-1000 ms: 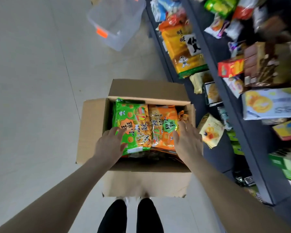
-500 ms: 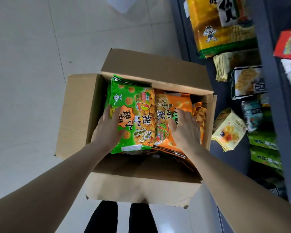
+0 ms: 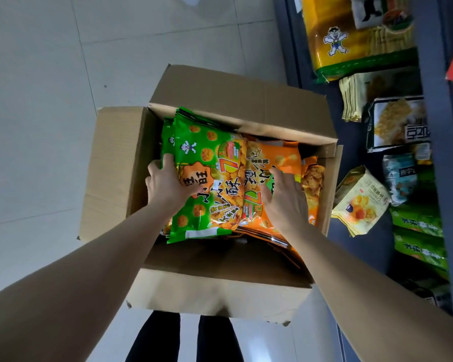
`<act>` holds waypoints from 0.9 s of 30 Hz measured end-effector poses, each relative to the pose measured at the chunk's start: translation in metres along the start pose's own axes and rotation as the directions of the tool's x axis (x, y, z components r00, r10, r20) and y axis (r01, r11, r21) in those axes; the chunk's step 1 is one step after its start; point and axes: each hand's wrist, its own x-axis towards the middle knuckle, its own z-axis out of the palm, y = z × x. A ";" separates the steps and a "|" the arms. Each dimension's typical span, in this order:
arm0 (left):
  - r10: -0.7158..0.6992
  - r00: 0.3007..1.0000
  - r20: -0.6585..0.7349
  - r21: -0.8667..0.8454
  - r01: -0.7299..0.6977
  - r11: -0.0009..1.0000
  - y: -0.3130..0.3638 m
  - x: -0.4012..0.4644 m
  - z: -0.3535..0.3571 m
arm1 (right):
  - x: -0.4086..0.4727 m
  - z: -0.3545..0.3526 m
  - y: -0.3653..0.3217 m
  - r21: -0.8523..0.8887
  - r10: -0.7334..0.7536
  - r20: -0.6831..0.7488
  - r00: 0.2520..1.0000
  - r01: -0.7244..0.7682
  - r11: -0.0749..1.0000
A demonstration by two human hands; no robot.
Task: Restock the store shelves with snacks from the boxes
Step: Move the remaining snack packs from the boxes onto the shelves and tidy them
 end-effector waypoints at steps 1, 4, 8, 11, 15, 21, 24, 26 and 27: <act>0.023 1.000 -0.010 -0.002 -0.023 1.000 0.006 -0.005 -0.001 | -0.001 -0.003 -0.001 0.010 -0.009 -0.003 1.000 0.009 1.000; 0.149 0.989 -0.024 -0.035 -0.149 0.988 0.024 -0.019 -0.003 | -0.003 -0.017 -0.004 0.018 -0.054 -0.075 0.996 0.055 0.998; 0.281 0.959 -0.028 -0.014 -0.282 0.959 0.047 -0.031 -0.014 | -0.005 -0.046 -0.007 -0.028 -0.200 -0.194 0.960 0.198 0.980; 0.302 0.953 0.004 -0.041 -0.302 0.953 0.057 -0.038 -0.022 | -0.005 -0.066 -0.014 -0.058 -0.281 -0.178 0.943 0.275 0.960; 0.393 0.912 0.118 -0.020 -0.393 0.919 0.066 -0.049 -0.027 | -0.009 -0.089 -0.017 -0.090 -0.314 -0.167 0.935 0.302 0.949; 0.636 0.750 0.181 0.208 -0.661 0.721 0.078 -0.054 -0.018 | -0.021 -0.094 -0.014 -0.342 -0.502 -0.022 0.864 0.466 0.816; 0.723 0.689 0.045 0.191 -0.717 0.671 0.081 -0.060 -0.009 | -0.023 -0.078 -0.012 -0.246 -0.400 0.042 0.915 0.398 0.884; 0.671 0.734 -0.108 0.130 -0.658 0.741 0.070 -0.060 -0.006 | -0.021 -0.075 -0.008 -0.167 -0.328 0.001 0.945 0.323 0.931; 0.624 0.764 -0.164 0.104 -0.616 0.781 0.063 -0.058 -0.006 | -0.021 -0.075 -0.006 -0.152 -0.304 -0.019 0.952 0.298 0.942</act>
